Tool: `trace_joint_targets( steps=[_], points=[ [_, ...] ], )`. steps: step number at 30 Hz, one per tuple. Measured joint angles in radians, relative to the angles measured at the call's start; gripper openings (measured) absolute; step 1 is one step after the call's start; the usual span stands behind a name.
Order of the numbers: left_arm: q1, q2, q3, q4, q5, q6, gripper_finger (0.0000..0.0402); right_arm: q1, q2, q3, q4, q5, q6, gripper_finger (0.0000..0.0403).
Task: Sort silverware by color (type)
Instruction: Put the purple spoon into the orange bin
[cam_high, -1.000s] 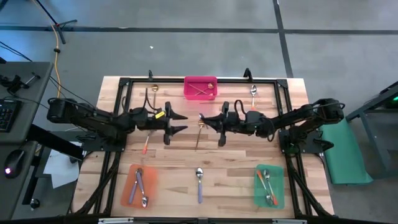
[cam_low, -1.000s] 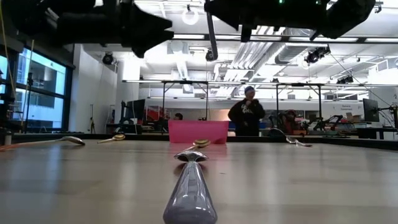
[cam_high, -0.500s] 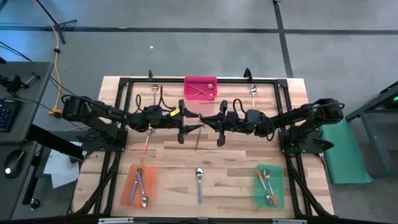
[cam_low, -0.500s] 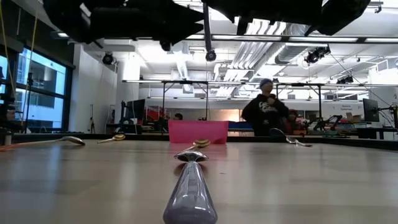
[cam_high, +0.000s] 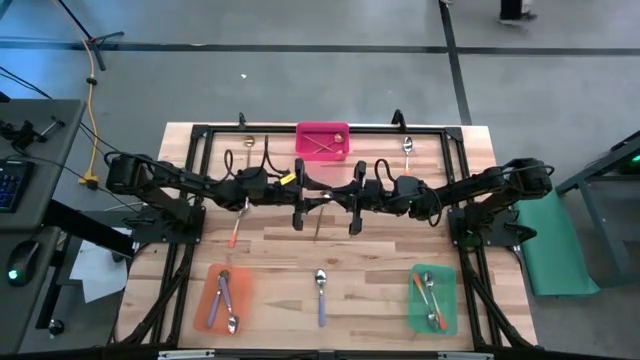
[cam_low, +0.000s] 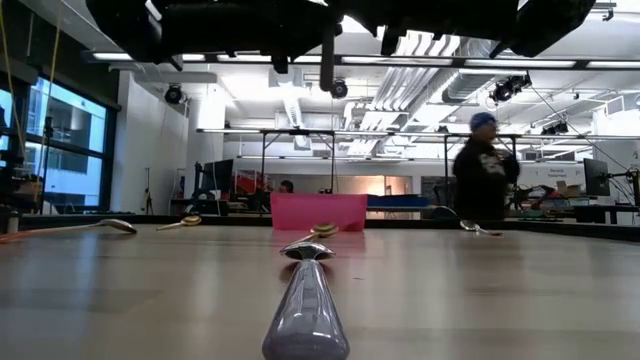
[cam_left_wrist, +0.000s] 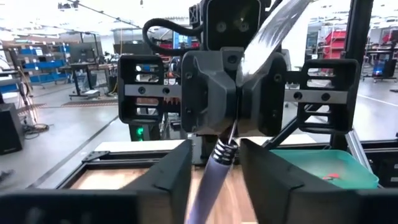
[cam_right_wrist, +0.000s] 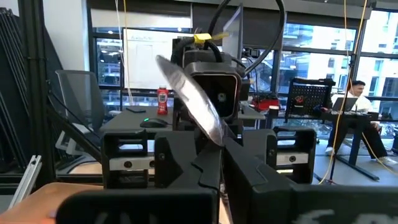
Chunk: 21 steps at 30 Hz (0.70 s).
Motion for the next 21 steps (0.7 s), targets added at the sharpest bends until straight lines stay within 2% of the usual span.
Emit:
trace_joint_targets(
  steps=[6, 10, 14, 21],
  points=[
    [-0.001, 0.000, 0.000, -0.008, 0.005, 0.053, 0.0025, -0.001, 0.000, 0.000, 0.000, 0.004, 0.001, 0.0000],
    [-0.001, -0.004, 0.000, -0.022, 0.006, 0.063, 0.0023, -0.001, 0.000, 0.000, -0.008, 0.009, -0.004, 0.0000],
    [0.004, -0.032, 0.000, -0.103, -0.007, 0.078, 0.0023, 0.000, 0.002, -0.001, -0.025, 0.071, -0.002, 0.0005],
    [0.019, -0.158, 0.000, -0.419, -0.068, 0.074, 0.0023, -0.003, -0.022, -0.001, -0.127, 0.100, -0.059, 0.0073]
  ],
)
